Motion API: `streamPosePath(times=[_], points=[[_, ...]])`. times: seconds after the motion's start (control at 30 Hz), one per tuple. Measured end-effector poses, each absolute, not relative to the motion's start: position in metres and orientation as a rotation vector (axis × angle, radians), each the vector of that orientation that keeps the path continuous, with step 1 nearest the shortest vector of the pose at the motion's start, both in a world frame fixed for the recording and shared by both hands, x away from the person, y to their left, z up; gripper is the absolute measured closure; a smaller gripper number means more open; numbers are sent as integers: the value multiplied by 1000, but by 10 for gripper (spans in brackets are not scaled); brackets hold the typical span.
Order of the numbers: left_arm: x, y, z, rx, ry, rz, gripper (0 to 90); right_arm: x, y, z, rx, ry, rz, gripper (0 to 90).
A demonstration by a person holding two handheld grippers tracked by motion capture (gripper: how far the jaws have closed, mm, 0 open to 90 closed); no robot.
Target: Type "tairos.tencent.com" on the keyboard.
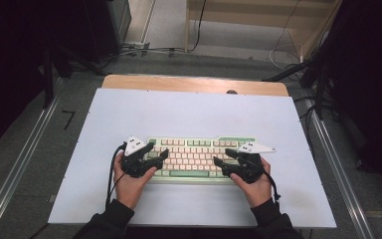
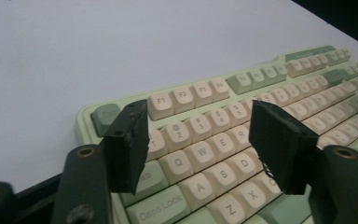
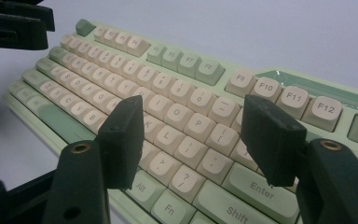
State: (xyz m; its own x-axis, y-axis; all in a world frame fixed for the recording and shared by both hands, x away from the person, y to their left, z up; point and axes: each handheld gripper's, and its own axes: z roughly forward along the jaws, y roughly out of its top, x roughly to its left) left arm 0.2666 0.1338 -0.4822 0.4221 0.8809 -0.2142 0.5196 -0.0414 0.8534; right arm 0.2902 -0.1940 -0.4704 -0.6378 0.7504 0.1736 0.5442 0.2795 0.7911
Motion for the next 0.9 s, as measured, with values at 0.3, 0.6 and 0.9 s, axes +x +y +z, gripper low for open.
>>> streamPosePath(times=[0.3,0.6,0.9], points=[[275,116,-478,1720,1136,373,776,291,-195,-470,1202,2313,1282,399],[280,100,-480,1784,1099,336,900,290,-195,-470,1198,2317,1285,432],[287,84,-483,1826,1096,334,900,290,-195,-470,1196,2320,1284,435]])
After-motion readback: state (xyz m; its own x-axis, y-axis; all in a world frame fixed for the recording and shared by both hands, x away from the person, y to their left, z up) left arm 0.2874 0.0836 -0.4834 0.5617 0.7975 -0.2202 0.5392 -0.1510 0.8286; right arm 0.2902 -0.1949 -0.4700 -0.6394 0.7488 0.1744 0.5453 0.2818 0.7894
